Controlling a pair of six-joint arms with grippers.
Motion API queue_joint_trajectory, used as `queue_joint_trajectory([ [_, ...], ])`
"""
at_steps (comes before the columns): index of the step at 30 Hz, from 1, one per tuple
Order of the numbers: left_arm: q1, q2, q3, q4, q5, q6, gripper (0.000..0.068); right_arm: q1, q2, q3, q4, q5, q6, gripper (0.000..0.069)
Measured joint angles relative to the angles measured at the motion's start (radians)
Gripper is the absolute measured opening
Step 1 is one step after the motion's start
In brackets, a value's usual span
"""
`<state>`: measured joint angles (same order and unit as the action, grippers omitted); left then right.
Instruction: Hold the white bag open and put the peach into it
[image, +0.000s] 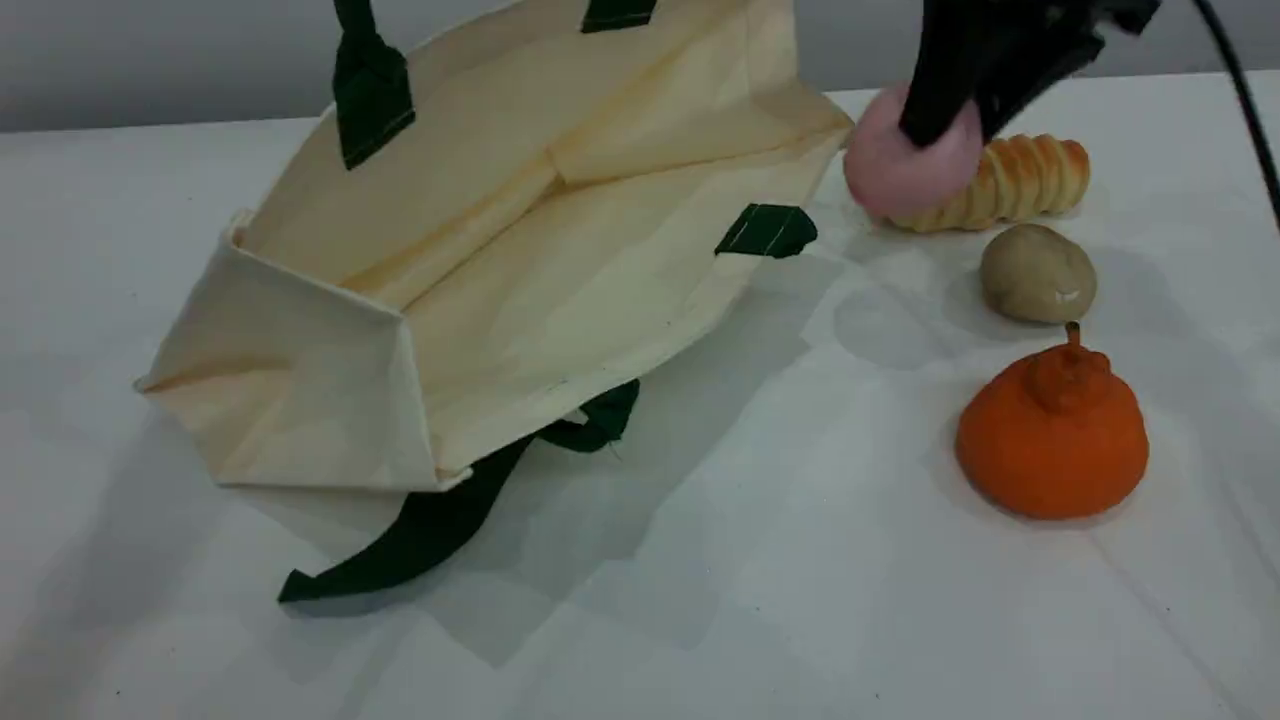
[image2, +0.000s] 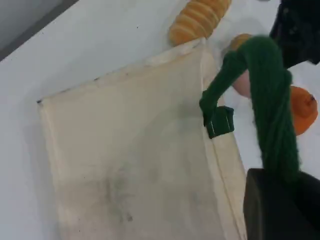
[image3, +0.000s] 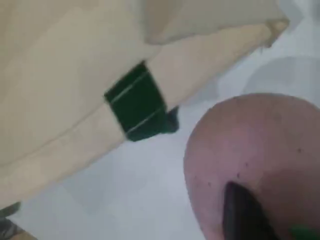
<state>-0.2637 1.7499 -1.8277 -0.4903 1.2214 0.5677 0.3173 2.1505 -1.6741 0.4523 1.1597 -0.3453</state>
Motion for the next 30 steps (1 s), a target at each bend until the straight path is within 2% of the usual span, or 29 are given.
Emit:
queue_joint_trajectory([
  [6, 0.0, 0.0, 0.0, 0.0, 0.0, 0.0, 0.0101, 0.0, -0.106, 0.087, 0.015, -0.055, 0.003, 0.0229],
  [14, 0.0, 0.0, 0.0, 0.0, -0.001, 0.0, 0.0101, 0.0, -0.275, 0.308, 0.152, -0.193, -0.08, 0.0228],
  [19, 0.0, 0.0, 0.0, 0.001, -0.001, 0.0, 0.0101, 0.002, -0.364, 0.466, 0.317, -0.302, -0.201, 0.0228],
  [22, 0.0, 0.0, 0.0, 0.001, -0.001, 0.0, 0.0101, 0.002, -0.369, 0.547, 0.45, -0.322, -0.304, 0.0228],
  [26, 0.0, 0.0, 0.0, 0.002, -0.001, 0.0, 0.0101, 0.002, -0.367, 0.605, 0.639, -0.314, -0.459, 0.0228],
  [30, 0.0, 0.0, 0.0, 0.002, -0.001, 0.0, 0.0101, 0.003, -0.367, 0.608, 0.781, -0.284, -0.571, 0.0228],
])
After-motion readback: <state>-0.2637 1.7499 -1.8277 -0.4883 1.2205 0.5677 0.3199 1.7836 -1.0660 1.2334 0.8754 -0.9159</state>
